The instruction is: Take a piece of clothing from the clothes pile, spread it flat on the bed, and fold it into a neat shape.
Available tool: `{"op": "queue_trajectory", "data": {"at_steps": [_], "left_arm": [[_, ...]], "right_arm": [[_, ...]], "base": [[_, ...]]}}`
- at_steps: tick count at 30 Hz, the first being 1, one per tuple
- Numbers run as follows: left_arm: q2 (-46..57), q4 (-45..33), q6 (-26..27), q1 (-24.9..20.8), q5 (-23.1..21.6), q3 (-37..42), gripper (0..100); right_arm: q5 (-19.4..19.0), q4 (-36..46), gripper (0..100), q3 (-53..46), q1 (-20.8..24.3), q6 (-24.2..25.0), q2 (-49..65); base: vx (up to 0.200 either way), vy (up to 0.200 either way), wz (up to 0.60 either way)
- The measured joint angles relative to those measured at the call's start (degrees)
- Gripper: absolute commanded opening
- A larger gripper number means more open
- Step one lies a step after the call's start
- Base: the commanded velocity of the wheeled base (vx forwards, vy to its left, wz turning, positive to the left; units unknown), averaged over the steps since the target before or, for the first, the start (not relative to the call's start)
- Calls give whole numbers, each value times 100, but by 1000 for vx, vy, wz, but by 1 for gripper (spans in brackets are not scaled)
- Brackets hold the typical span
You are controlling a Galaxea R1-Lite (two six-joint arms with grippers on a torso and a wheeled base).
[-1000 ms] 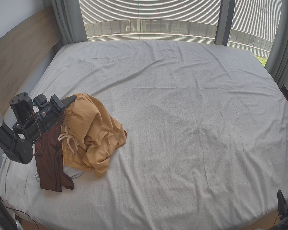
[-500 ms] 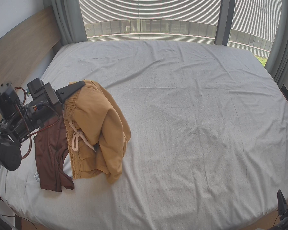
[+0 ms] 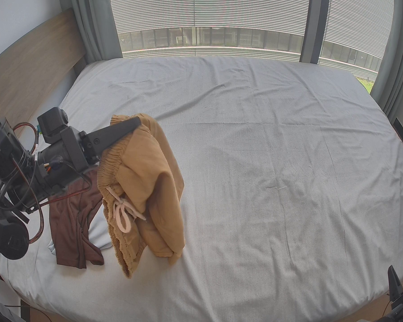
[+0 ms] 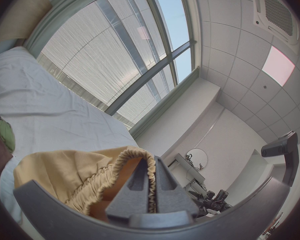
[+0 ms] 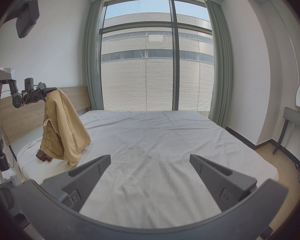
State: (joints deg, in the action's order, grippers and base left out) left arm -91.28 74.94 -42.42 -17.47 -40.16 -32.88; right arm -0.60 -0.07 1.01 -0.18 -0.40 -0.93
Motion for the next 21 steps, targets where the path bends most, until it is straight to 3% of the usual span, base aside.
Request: {"op": "queue_trajectory", "data": {"at_steps": [12,21], "left_arm": [[71,105,94,-877,819,-295,0],[72,127,93,-1031,870,-833,0]], "right_arm": [[0,0,100,0,0,-2,0],[2,2,100,0,0,-2,0]], "base": [[0,0,0],[0,0,0]]}}
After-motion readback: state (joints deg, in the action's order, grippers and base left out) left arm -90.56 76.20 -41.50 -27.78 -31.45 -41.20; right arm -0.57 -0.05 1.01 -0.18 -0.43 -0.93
